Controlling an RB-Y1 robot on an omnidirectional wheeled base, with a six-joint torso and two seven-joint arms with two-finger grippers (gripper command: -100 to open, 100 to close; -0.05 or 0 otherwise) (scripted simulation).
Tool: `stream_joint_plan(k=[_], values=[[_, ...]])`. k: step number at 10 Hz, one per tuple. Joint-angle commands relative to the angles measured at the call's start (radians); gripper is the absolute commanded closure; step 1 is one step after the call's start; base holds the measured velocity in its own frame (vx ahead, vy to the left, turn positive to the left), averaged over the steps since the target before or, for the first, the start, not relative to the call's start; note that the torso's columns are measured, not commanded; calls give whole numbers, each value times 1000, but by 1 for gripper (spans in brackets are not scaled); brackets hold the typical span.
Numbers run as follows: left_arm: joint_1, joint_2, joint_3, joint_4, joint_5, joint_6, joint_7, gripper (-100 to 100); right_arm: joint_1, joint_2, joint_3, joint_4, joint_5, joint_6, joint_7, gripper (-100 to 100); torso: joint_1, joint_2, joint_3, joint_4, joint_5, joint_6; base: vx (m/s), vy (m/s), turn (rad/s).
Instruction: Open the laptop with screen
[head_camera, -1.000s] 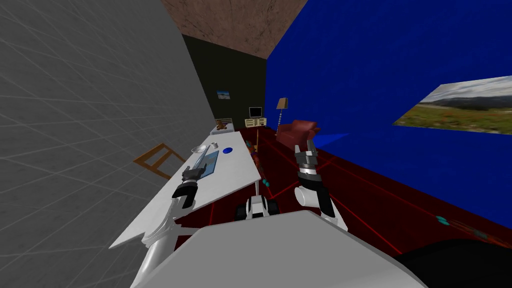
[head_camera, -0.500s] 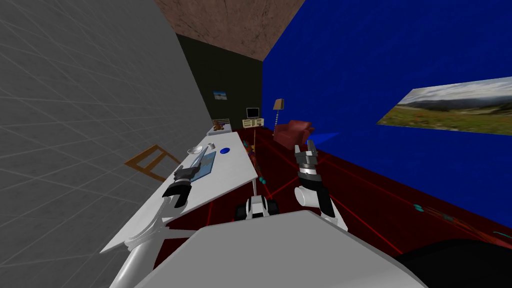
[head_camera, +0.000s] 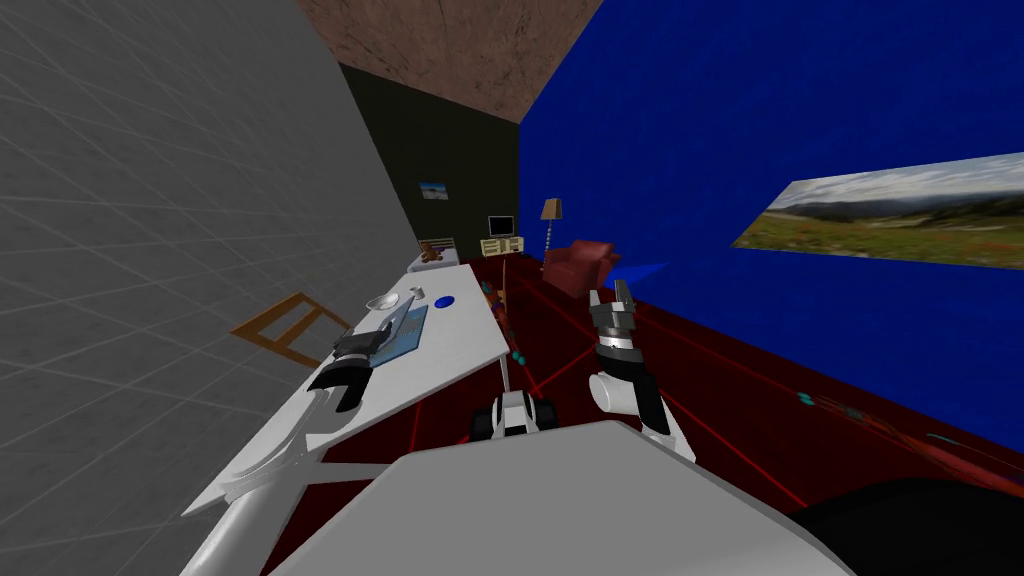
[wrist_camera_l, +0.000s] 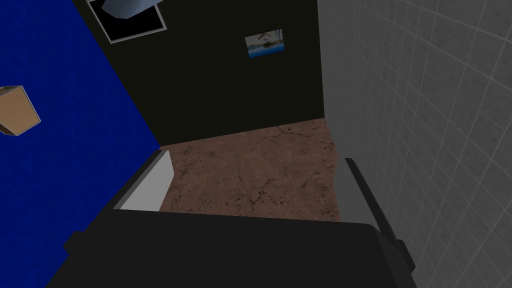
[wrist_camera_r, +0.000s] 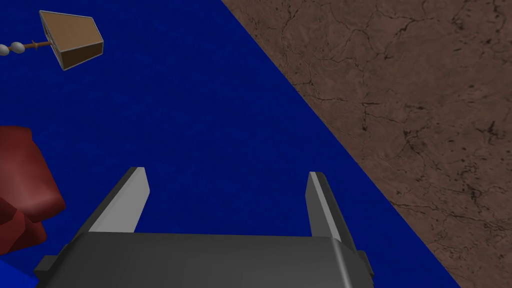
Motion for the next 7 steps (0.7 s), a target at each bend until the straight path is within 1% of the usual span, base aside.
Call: stream_joint_plan(k=[1, 2, 7], values=[[12, 31, -9, -9, 10, 22, 18, -100, 0, 0, 0, 0, 0, 0, 0, 0, 0, 1, 0, 0, 0, 1, -13, -12, -13], [13, 34, -10, -10, 11, 27, 23, 0, 0, 0, 0, 0, 0, 0, 0, 0, 0, 0, 0, 0, 0, 0, 0, 0, 0], [13, 34, -10, -10, 11, 27, 23, 0, 0, 0, 0, 0, 0, 0, 0, 0, 0, 1, 0, 0, 0, 0, 0, 0, 0]])
